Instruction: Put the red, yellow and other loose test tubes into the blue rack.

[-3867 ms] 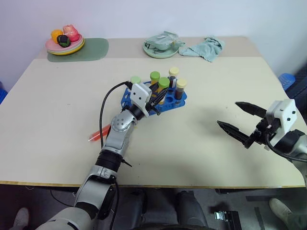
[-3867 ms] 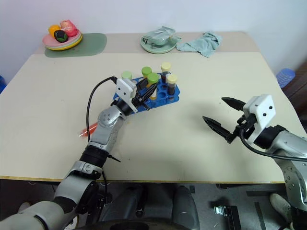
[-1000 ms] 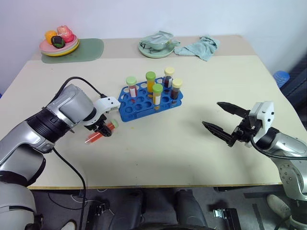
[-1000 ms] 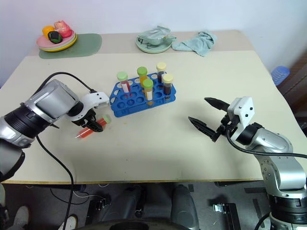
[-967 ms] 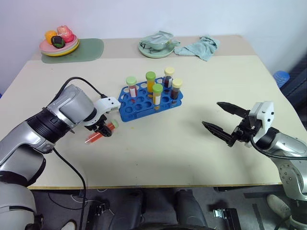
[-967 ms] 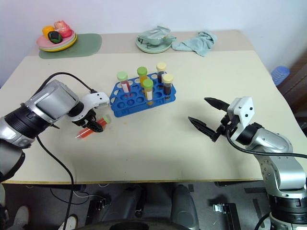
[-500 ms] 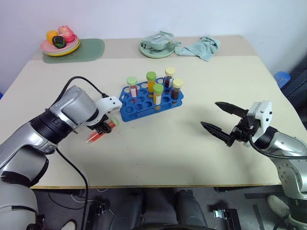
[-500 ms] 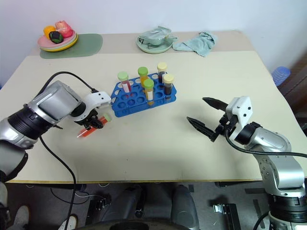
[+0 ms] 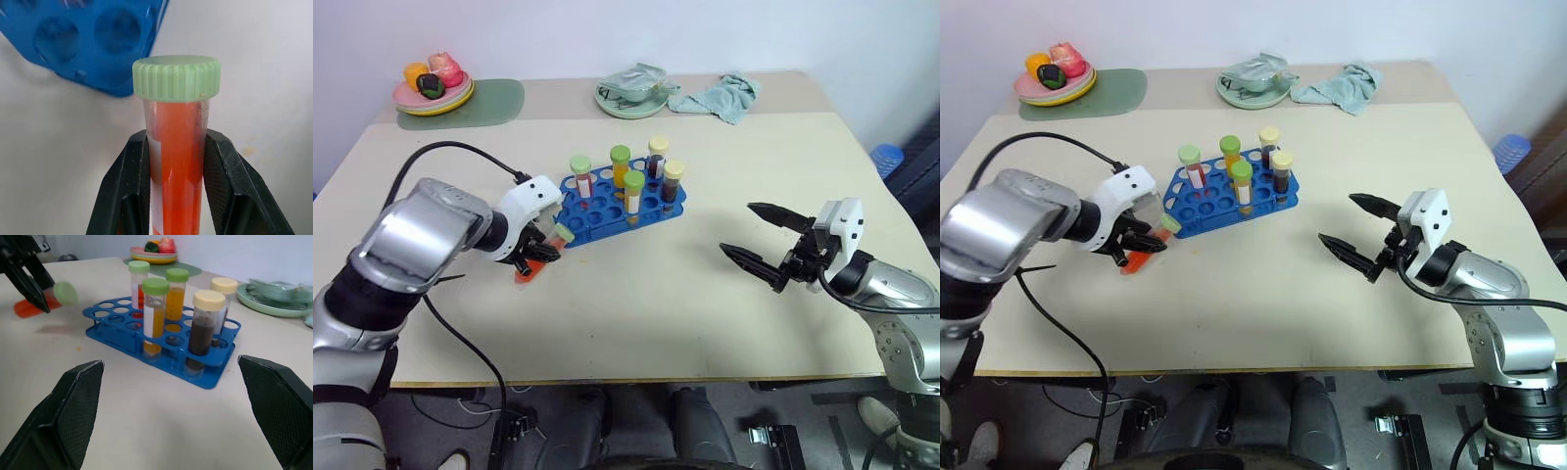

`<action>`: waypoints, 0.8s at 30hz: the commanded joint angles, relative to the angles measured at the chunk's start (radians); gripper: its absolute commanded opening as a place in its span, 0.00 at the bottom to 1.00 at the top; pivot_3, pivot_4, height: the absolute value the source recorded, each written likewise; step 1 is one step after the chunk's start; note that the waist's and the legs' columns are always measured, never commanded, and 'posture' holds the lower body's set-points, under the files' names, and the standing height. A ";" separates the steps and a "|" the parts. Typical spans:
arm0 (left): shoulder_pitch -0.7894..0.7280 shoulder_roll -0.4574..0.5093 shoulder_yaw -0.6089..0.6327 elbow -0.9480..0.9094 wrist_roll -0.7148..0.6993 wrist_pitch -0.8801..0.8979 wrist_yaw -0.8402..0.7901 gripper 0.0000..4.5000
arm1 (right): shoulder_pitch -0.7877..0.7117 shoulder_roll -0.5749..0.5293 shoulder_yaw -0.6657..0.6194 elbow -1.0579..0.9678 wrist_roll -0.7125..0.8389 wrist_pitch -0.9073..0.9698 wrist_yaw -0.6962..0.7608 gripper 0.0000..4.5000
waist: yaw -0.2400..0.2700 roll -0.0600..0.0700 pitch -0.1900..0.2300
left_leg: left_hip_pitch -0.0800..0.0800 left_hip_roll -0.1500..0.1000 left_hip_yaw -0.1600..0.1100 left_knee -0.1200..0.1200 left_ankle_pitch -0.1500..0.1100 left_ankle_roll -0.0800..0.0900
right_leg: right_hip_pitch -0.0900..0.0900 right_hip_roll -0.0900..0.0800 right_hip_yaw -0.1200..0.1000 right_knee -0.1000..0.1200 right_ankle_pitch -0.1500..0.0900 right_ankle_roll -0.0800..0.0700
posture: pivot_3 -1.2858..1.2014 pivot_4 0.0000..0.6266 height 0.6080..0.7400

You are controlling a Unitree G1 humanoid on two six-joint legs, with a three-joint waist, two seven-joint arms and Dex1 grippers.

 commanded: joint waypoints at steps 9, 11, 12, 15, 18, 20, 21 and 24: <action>0.220 -0.485 0.327 -0.105 0.088 -0.594 0.452 0.26 | -0.133 -0.034 0.023 0.075 -0.007 0.003 0.071 1.00 | 0.012 0.000 -0.001 | 0.001 0.000 0.000 0.001 0.000 0.000 | 0.003 -0.001 -0.002 -0.003 0.000 0.000 | 0.52 0.24 1.00; 0.253 -0.553 0.316 -0.054 0.114 -0.760 0.507 0.26 | -0.139 -0.040 0.023 0.074 -0.007 0.006 0.073 1.00 | 0.016 0.000 -0.001 | 0.001 0.000 0.000 0.001 0.000 0.000 | 0.003 -0.001 -0.001 -0.003 0.000 0.000 | 0.52 0.24 1.00; 0.267 -0.571 0.302 -0.028 0.126 -0.826 0.516 0.26 | -0.140 -0.044 0.023 0.073 -0.007 0.007 0.073 1.00 | 0.018 0.000 -0.001 | 0.001 0.000 0.000 0.001 0.000 0.000 | 0.003 -0.001 -0.001 -0.004 0.000 0.000 | 0.52 0.24 1.00; 0.322 -0.605 0.238 0.071 0.158 -1.006 0.506 0.26 | -0.135 -0.053 0.013 0.062 -0.002 0.017 0.071 1.00 | 0.025 0.000 -0.001 | 0.001 0.000 0.001 0.001 0.000 0.000 | 0.003 -0.001 -0.001 -0.003 0.001 -0.001 | 0.52 0.24 1.00; 0.367 -0.648 0.181 0.164 0.179 -1.152 0.511 0.26 | -0.120 -0.066 -0.003 0.042 0.003 0.031 0.063 1.00 | 0.028 0.000 -0.001 | 0.001 -0.001 0.001 0.002 0.000 0.000 | 0.003 -0.001 -0.001 -0.004 0.001 -0.001 | 0.52 0.24 1.00; 0.383 -0.673 0.159 0.234 0.189 -1.258 0.509 0.26 | -0.105 -0.074 -0.020 0.029 0.009 0.041 0.054 1.00 | 0.030 0.000 -0.001 | 0.001 -0.001 0.001 0.002 0.000 0.000 | 0.003 -0.002 -0.001 -0.004 0.001 -0.001 | 0.52 0.24 1.00; 0.385 -0.684 0.150 0.276 0.193 -1.308 0.504 0.26 | -0.096 -0.078 -0.027 0.023 0.010 0.044 0.051 1.00 | 0.031 0.000 -0.001 | 0.000 -0.001 0.001 0.002 0.000 0.000 | 0.003 -0.002 -0.001 -0.004 0.001 -0.001 | 0.52 0.24 1.00; 0.383 -0.702 0.133 0.383 0.211 -1.433 0.502 0.26 | -0.063 -0.082 -0.051 -0.009 0.020 0.056 0.036 1.00 | 0.030 0.000 -0.002 | 0.001 -0.001 0.001 0.002 0.000 0.000 | 0.004 -0.002 -0.001 -0.004 0.001 -0.001 | 0.52 0.24 1.00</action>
